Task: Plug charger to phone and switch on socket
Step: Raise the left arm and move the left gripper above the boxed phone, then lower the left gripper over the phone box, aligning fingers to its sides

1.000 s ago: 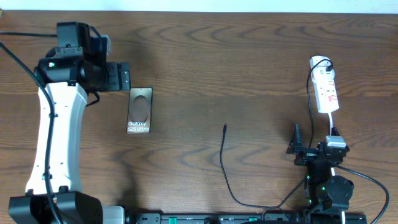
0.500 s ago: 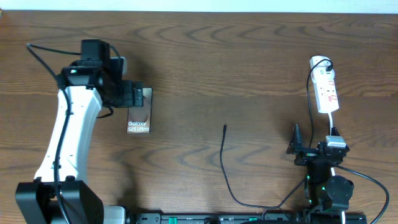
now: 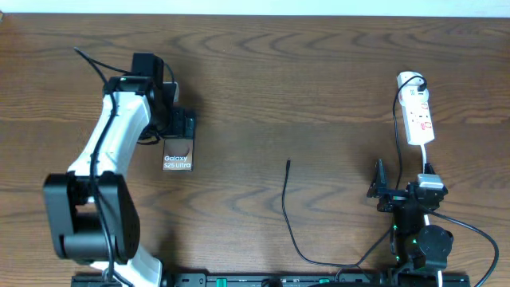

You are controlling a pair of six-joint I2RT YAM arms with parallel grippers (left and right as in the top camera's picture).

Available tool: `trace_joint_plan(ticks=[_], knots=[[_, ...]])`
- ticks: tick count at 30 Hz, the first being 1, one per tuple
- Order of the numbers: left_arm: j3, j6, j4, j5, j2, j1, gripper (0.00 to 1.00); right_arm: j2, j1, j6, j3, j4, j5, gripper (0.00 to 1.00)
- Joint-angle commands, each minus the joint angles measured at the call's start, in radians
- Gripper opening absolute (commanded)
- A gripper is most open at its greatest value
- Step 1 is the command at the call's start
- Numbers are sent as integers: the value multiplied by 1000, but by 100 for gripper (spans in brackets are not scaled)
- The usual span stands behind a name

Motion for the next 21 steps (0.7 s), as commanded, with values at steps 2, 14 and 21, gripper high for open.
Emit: trace_joint_plan(ticks=[2,14,21], knots=[[-2,-9,13,-13,31,1,97,-5,-6,-8,-1,-5,5,99],[-2,-9,42,-13,85,1,97,-5,-6,-9,-1,-5,5,99],[-3,-8,45,-13,87,1,97,-5,-6,-8,-1,-5,5,99]])
